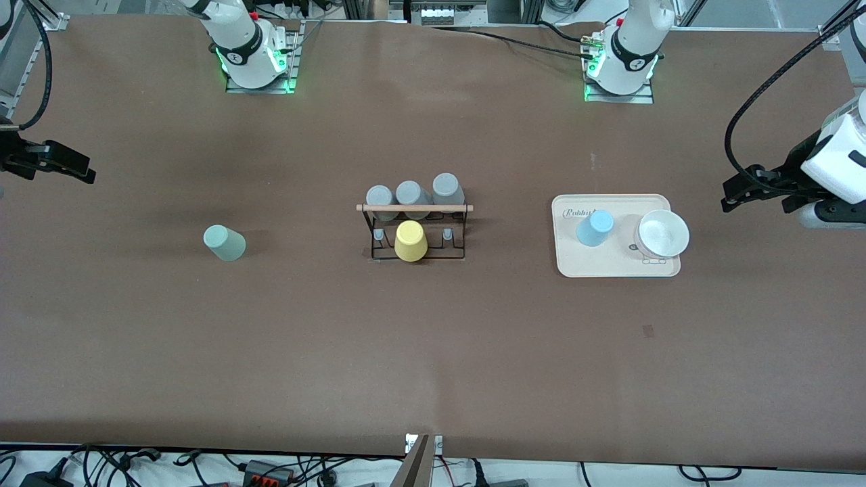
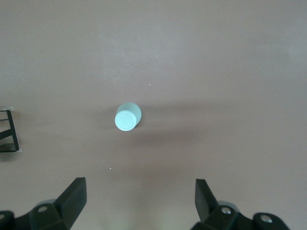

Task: Hang scattered cups on rack with three cups
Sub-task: 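Reach the left gripper down to the light blue cup on the tray, then close the left gripper on the blue cup and lift it, then carry the blue cup to the rack while the right gripper reaches the green cup, then hang the blue cup on the rack while the right gripper grasps the green cup, then open the left gripper and withdraw while the right gripper lifts the green cup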

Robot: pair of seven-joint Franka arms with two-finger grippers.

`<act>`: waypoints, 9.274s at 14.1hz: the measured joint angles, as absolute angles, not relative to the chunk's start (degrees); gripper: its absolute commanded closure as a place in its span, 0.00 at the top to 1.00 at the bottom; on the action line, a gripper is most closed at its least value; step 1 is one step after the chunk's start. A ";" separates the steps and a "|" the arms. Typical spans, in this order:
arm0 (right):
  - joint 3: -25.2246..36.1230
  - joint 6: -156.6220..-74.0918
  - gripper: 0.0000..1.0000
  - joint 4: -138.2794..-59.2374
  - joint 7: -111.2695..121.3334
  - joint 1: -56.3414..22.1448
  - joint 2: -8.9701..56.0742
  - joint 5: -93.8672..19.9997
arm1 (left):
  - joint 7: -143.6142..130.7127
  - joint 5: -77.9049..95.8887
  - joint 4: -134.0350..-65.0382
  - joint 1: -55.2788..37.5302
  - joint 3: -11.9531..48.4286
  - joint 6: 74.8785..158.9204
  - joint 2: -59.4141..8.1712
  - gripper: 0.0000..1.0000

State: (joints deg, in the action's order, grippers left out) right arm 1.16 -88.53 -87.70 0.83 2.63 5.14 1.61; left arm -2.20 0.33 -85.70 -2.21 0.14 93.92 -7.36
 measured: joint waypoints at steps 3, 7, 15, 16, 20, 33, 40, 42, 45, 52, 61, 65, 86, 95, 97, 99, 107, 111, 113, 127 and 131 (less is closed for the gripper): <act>0.88 -89.08 1.00 -90.76 0.84 2.43 5.83 1.30 | -2.16 0.33 -86.11 -3.37 0.25 93.93 -9.69 1.00; 0.64 -96.10 1.00 -100.11 0.88 0.03 6.29 1.21 | -2.12 0.34 -86.50 -3.88 0.30 93.97 -14.12 1.00; 0.58 -100.42 1.00 -106.63 0.63 -2.36 4.84 1.21 | -0.91 0.48 -86.87 -6.90 1.10 94.48 -22.99 1.00; 0.58 -100.37 1.00 -106.67 0.63 -2.36 4.85 1.21 | -0.84 0.53 -87.12 -7.12 1.36 94.43 -23.64 1.00; 0.56 -100.35 1.00 -107.15 0.63 -2.56 4.84 1.21 | -0.80 0.76 -90.94 -7.61 2.44 96.55 -24.86 1.00; 0.75 -100.34 1.00 -108.62 0.64 -2.53 4.86 1.23 | -1.71 0.82 -124.76 -7.53 5.34 130.85 -13.75 1.00; 0.90 -100.34 1.00 -108.83 0.64 -2.39 4.92 1.23 | -3.22 0.86 -129.67 -7.52 5.67 136.16 -13.94 1.00; 1.24 -100.38 1.00 -108.91 0.65 -1.78 5.02 1.23 | -3.24 0.86 -129.79 -7.54 5.76 136.61 -14.50 1.00; 1.38 -100.51 1.00 -108.93 0.68 -1.43 5.14 1.23 | -3.29 0.86 -129.84 -7.54 5.92 138.73 -16.26 0.98; 1.39 -103.12 1.00 -111.48 0.64 -1.29 5.05 1.23 | -3.35 0.86 -128.91 -7.54 5.94 139.40 -17.60 0.36; 1.48 -104.63 1.00 -113.69 0.62 -0.73 4.89 1.23 | -3.24 0.86 -96.44 -7.67 5.96 111.73 -22.62 0.32; 1.53 -107.47 1.00 -114.45 0.62 -0.52 4.72 1.23 | -3.29 0.94 -82.43 -11.87 6.38 107.08 -28.85 0.31; 1.17 -136.24 1.00 -128.39 0.67 -0.91 10.53 1.23 | -5.37 0.77 -69.03 -34.64 5.98 106.24 -37.92 0.32; 0.78 -141.91 1.00 -128.42 0.73 -1.70 15.24 1.24 | -5.36 0.70 -68.96 -35.50 5.95 106.24 -40.33 0.33; 0.74 -142.55 1.00 -128.42 0.73 -2.44 15.97 1.24 | -5.35 0.69 -68.96 -35.50 5.88 106.24 -41.03 0.36; 0.74 -143.52 1.00 -128.42 0.73 -2.59 16.81 1.24 | -5.35 0.69 -68.94 -35.50 5.87 106.66 -41.71 0.37; 0.85 -146.77 0.83 -128.42 0.73 -2.42 18.69 1.24 | -5.34 0.64 -68.87 -37.24 5.87 108.21 -43.90 0.69; 0.87 -146.85 0.32 -128.42 0.73 -2.41 18.71 1.24 | -5.29 0.45 -68.80 -37.30 5.62 108.30 -43.97 1.00; 0.87 -146.89 0.21 -128.34 0.73 -2.41 18.54 1.24 | -5.29 0.45 -68.25 -37.08 5.29 108.30 -43.96 1.00; 0.46 -125.17 0.18 -119.77 0.98 -7.12 7.46 1.31 | -5.04 0.02 -65.50 -9.30 3.28 91.71 -29.05 1.00; 0.20 -114.98 0.18 -109.93 -0.03 -14.70 7.08 1.29 | -4.19 0.07 -67.33 -2.32 1.93 91.53 -26.02 1.00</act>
State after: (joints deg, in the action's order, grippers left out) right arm 0.20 -114.98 -109.93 -0.03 -14.70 7.08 1.29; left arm -4.19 0.07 -67.33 -2.32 1.93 91.53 -26.02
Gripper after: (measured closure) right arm 0.330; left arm 0.000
